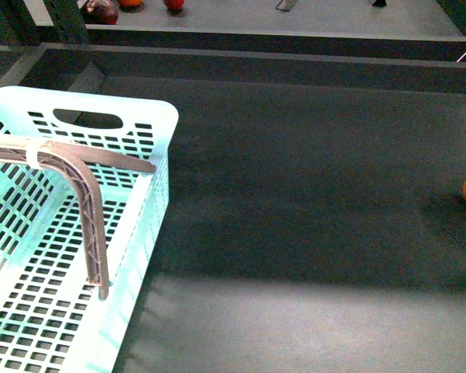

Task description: Pick apple with right arm and hold basket with left

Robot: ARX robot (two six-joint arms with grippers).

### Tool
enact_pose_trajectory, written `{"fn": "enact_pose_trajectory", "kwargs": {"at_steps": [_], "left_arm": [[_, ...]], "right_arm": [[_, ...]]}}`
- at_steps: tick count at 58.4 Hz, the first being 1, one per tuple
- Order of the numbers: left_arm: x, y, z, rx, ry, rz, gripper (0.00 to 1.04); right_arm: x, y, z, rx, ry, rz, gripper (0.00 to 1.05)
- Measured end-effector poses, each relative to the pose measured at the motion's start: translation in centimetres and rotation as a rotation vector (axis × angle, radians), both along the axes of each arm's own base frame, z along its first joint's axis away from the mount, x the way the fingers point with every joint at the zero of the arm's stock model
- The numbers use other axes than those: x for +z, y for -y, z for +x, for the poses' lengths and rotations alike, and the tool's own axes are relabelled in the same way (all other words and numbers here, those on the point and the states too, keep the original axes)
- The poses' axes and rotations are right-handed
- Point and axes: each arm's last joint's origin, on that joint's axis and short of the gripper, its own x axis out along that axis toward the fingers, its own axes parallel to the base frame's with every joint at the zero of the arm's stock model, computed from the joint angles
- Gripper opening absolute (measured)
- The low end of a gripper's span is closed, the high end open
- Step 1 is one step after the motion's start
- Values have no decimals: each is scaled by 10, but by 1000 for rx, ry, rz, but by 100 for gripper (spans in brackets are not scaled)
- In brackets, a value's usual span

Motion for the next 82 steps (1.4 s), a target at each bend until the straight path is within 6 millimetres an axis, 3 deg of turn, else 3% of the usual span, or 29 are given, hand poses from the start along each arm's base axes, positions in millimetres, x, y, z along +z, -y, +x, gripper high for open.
{"fn": "enact_pose_trajectory", "kwargs": {"at_steps": [33, 40, 45, 52, 61, 82], "left_arm": [[0, 0, 0, -4, -3, 0, 98], [-2, 3, 3, -121, -375, -319, 98], [0, 4, 9, -125, -438, -500, 98], [12, -3, 29, -99, -459, -767, 98], [6, -12, 59, -49, -512, -1018, 98], [-26, -23, 135, 97, -591, -1166, 98]], "right_arm": [[0, 0, 0, 0, 0, 0, 96], [0, 0, 0, 1, 0, 0, 96], [0, 0, 0, 1, 0, 0, 96], [0, 0, 0, 2, 0, 0, 96], [0, 0, 0, 2, 0, 0, 96], [0, 0, 0, 2, 0, 0, 96]]}}
